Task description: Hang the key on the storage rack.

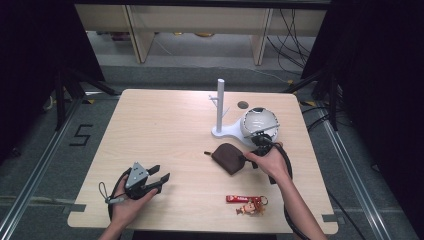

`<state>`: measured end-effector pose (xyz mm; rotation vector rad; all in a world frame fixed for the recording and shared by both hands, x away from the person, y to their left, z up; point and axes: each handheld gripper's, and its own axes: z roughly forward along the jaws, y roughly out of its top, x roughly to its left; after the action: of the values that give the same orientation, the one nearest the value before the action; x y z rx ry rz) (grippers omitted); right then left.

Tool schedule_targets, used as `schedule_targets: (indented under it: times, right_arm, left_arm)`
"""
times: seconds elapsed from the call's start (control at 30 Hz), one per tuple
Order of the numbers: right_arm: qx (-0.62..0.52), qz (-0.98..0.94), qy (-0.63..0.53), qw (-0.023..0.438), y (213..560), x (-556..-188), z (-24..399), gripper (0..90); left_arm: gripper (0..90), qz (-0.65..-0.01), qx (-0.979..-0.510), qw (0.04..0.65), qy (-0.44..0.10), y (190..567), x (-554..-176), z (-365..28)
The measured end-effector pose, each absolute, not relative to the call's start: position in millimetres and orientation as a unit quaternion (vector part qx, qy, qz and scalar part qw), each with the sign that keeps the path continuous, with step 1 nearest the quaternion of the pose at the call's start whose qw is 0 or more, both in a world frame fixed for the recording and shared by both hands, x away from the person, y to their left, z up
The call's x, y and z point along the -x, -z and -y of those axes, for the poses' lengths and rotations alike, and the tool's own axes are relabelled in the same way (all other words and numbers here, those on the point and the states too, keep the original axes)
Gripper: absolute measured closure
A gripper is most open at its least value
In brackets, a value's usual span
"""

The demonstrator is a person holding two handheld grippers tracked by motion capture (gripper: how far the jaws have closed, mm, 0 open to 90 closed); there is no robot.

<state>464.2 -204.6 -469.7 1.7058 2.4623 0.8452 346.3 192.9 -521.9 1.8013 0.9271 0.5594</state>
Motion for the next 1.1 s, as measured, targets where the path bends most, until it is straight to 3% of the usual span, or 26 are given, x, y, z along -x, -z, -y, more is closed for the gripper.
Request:
schedule_targets:
  times: [0.47, 0.7, 0.87, 0.9, 1.03, 1.1]
  right_arm:
    - [-0.542, -0.804, -0.243, -0.017, 471.2, -481.5, 195.3, 41.1]
    - [-0.556, -0.794, -0.238, -0.065, 472.4, -485.3, 193.7, 39.2]
    - [-0.55, -0.789, -0.259, -0.09, 479.0, -489.5, 199.5, 51.3]
    - [-0.563, -0.778, -0.25, -0.119, 475.5, -488.3, 199.2, 52.4]
    - [-0.531, -0.801, -0.261, -0.087, 478.6, -491.3, 200.0, 57.0]
    - [-0.548, -0.794, -0.247, -0.09, 472.6, -488.9, 196.6, 64.6]
  left_arm:
    - [47.6, -0.382, -0.746, 0.495, -0.231, 521.9, -346.5, -192.5]
    - [47.6, -0.382, -0.745, 0.495, -0.231, 521.9, -346.4, -192.6]
    - [47.6, -0.38, -0.747, 0.495, -0.229, 522.3, -347.3, -192.0]
    - [47.6, -0.38, -0.747, 0.495, -0.229, 522.3, -347.3, -192.0]
    - [47.6, -0.381, -0.747, 0.494, -0.229, 522.2, -347.5, -192.2]
    - [47.6, -0.382, -0.745, 0.496, -0.228, 522.3, -347.5, -192.3]
